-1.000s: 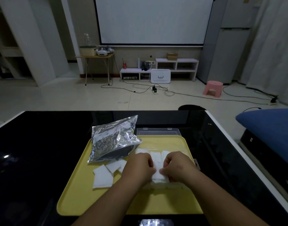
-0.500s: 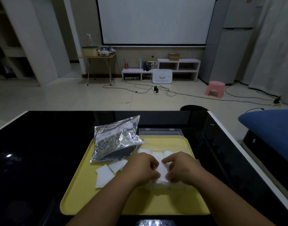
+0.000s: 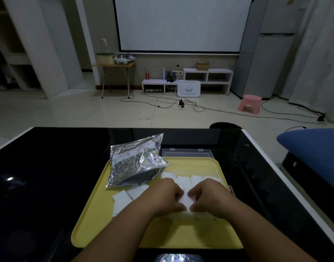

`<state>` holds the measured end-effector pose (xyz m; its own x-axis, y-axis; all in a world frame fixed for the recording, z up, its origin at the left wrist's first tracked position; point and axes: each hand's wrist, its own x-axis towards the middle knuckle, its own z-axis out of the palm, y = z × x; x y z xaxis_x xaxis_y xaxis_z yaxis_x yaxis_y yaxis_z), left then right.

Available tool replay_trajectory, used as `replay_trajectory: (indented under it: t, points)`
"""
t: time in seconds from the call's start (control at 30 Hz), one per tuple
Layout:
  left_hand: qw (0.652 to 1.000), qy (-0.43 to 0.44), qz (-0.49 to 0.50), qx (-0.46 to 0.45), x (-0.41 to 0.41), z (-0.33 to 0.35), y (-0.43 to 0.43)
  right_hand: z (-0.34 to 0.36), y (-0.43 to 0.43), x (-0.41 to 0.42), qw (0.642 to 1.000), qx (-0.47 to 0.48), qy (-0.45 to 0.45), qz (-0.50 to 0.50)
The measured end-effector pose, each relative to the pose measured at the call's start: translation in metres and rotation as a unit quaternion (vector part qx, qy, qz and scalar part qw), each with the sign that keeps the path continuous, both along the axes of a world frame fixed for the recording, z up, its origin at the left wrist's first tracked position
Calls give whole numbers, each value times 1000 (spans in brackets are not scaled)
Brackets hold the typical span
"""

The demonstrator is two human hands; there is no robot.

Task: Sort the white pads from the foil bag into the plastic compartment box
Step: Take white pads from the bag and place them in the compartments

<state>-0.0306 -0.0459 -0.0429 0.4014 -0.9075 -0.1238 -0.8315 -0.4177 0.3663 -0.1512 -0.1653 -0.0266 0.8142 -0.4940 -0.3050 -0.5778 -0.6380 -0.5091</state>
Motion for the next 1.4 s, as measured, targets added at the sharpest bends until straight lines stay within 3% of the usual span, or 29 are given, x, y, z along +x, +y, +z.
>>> replay_trajectory:
  t: [0.3, 0.53, 0.77, 1.17, 1.4]
  points:
    - [999, -36, 7, -8, -4, -4, 0, -8, 3, 6, 1000, -23, 13, -10]
    - [998, 9, 41, -46, -3, -7, 6, -2, 3, 8, 998, -57, 4, -3]
    - [998, -62, 32, -6, -6, -5, 0, -6, 2, 7, 1000, -25, -10, -12]
    - [989, 65, 97, -86, 1, 10, 15, 1, -7, 17, 993, -16, -112, -38]
    - [981, 82, 126, -120, 14, 15, 22, 5, -6, 22, 988, -17, -144, -56]
